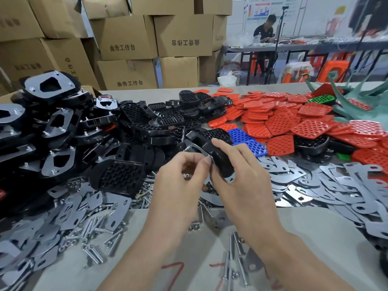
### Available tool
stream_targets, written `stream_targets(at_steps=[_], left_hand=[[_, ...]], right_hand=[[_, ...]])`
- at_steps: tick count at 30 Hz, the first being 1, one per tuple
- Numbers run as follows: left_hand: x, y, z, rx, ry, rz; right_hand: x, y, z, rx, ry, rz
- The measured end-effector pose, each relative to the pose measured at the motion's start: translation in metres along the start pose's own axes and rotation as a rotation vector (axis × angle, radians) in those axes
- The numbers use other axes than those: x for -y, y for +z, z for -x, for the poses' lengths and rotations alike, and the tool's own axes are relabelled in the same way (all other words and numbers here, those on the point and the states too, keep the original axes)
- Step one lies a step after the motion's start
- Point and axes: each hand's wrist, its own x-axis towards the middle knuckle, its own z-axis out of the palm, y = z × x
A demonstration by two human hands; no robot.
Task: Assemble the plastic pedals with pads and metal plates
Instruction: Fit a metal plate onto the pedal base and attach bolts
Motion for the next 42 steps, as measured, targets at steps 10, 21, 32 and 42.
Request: stream_targets(at_steps=[10,21,32,42], left_hand=[[0.006,0.002,-0.003,0.001,0.094,-0.065],[-0.007,0.001,-0.007,0.186,-0.504,0.746],[0.009,-0.005,-0.004,-0.075,0.490,-0.368],[0.018,-0.010,-0.014,-0.008,0.299,-0.400]], right_hand=[[-0.005,-0.001,-0.002,-0.003,-0.020,0.029],[-0.005,-0.002,-0.001,-0.060,-0.130,0.080],[-0.002,-0.002,-0.001,-0.031,-0.077,0.013],[-0.018,-0.011,-0.020,0.014,0.508,-0.534]])
